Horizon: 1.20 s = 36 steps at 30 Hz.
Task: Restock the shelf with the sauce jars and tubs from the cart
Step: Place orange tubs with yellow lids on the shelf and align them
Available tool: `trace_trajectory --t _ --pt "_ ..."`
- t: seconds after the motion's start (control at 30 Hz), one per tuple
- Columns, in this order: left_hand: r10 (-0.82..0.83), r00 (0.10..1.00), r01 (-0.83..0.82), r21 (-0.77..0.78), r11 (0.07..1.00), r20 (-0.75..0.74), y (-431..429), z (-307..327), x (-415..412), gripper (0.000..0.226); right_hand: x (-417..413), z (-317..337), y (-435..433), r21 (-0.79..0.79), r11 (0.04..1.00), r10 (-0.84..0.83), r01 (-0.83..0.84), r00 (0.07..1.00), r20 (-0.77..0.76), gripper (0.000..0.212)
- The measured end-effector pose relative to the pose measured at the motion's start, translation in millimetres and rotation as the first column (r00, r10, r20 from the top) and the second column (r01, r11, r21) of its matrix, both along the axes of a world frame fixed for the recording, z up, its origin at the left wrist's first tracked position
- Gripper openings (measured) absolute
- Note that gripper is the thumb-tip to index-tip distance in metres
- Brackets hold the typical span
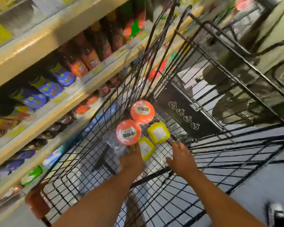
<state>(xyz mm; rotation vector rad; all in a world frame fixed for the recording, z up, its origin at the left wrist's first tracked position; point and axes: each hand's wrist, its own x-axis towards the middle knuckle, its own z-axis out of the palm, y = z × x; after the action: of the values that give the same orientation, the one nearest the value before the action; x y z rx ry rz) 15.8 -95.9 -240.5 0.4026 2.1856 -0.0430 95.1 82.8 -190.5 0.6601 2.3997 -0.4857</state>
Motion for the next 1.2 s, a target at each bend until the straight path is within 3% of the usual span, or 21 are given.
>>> trace_trajectory --t 0.2,0.47,0.77,0.97,1.1,1.2 --pt "0.016 1.000 -0.016 0.080 0.997 -0.002 10 -43 -5 0.123 -31 -31 15 0.020 0.994 0.107 -0.108 0.993 0.040 0.077" --pt "0.062 0.995 -0.047 0.169 0.984 -0.081 3 -68 6 0.120 -74 -60 28 0.054 0.964 0.261 -0.261 0.965 0.010 0.075" --pt "0.051 0.999 -0.046 0.344 0.938 -0.004 -70 -26 17 0.121 -90 -82 31 0.029 0.883 0.458 -0.469 0.873 0.168 0.122" --pt "0.241 0.963 -0.271 0.393 0.879 0.125 -104 6 24 0.120 -71 -93 20 0.134 0.917 0.353 -0.376 0.921 0.166 0.133" --pt "0.289 0.949 -0.316 0.363 0.876 0.128 -121 15 24 0.118 -72 -99 12 0.140 0.961 0.224 -0.238 0.969 0.108 0.117" --pt "0.283 0.952 -0.307 0.386 0.870 0.120 -127 24 18 0.117 -74 -95 10 0.144 0.959 0.238 -0.245 0.969 0.063 0.113"
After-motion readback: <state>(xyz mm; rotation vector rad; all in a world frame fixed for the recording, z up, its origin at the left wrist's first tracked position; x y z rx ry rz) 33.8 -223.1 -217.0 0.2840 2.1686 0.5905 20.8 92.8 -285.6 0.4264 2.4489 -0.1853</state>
